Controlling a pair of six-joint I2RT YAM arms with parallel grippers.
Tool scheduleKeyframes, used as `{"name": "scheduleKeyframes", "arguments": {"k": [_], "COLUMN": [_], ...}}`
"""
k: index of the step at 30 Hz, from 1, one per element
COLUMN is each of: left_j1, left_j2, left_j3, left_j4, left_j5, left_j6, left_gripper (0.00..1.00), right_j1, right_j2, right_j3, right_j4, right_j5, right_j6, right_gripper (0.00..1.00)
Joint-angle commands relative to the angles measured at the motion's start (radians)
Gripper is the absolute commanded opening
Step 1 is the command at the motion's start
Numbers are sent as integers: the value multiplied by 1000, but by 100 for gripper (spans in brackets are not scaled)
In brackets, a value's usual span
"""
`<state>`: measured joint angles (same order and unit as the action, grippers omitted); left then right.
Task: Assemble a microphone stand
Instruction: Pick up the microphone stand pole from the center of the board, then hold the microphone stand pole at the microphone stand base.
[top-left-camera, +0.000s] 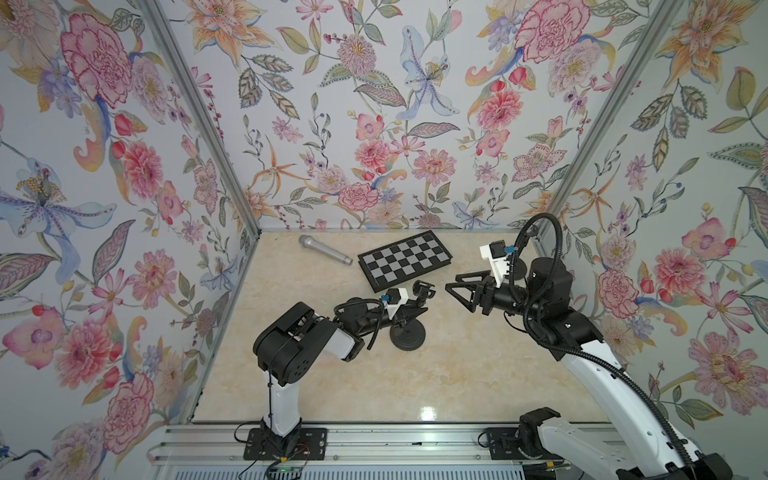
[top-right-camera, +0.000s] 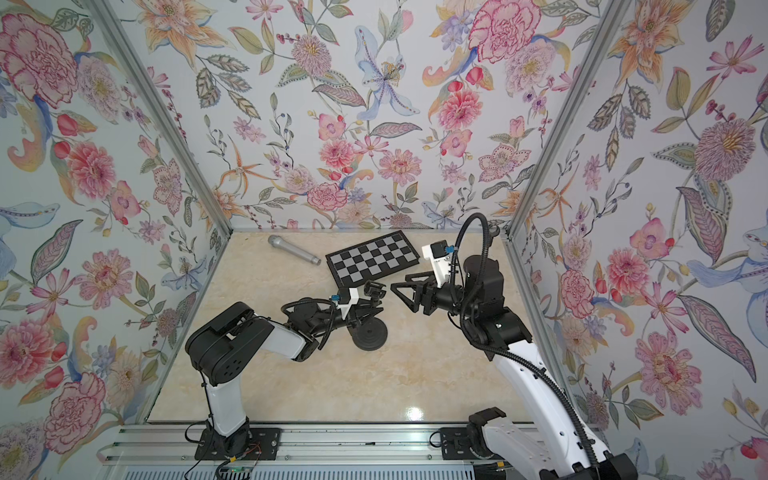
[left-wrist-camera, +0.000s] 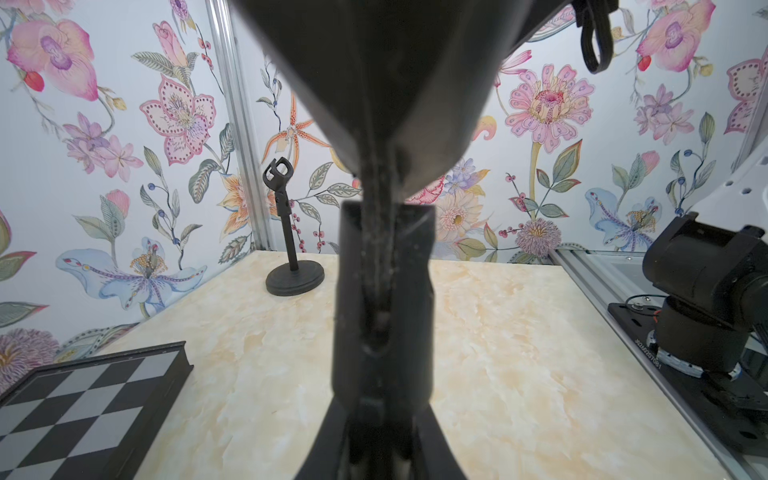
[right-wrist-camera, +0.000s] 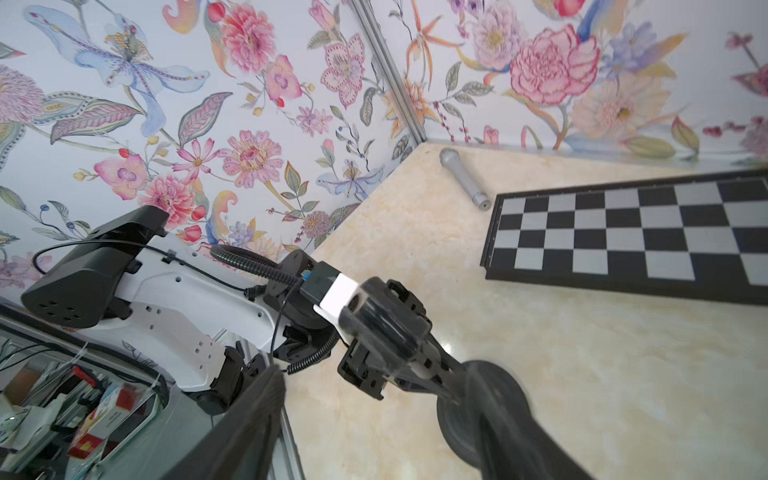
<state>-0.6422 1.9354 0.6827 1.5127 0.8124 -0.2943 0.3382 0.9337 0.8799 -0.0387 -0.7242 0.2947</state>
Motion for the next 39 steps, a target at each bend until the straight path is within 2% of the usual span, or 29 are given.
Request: {"name": "scheduleKeyframes", "arguments": {"k": [1,4,6,14,19,29,32,39], "left_j1": [-8,-8,-8,-8,-8,-8,-8,-8], "left_j2": [2,-5,-9,-16,-29,-33,-32,-14], "left_j3": [22,24,21,14,14,40,39,65], "left_j4": [324,321,324,324,326,326,326,326], "left_j5": [26,19,29,17,17,52,40,50], "left_j6": [-117,-115,-110,-88,-90,-105,-101,-121], "left_gripper": [0,0,0,0,0,0,0,0], "right_j1": [24,65,81,172,181,195,196,208], "right_j2": [-66,-80,-43,151,198,303,313,337], "right_j3": [-195,-298,-296,-290,-288,-290,-291,-287], "right_j4": [422,546,531,666,669,810,804,818], "right_j5": [52,97,82,48,75,97,104,121], "right_j6": [-123,-209,-244,-324,-349,-253,-253,-274], "right_gripper": [71,66,64,58,53,32,29,30]}}
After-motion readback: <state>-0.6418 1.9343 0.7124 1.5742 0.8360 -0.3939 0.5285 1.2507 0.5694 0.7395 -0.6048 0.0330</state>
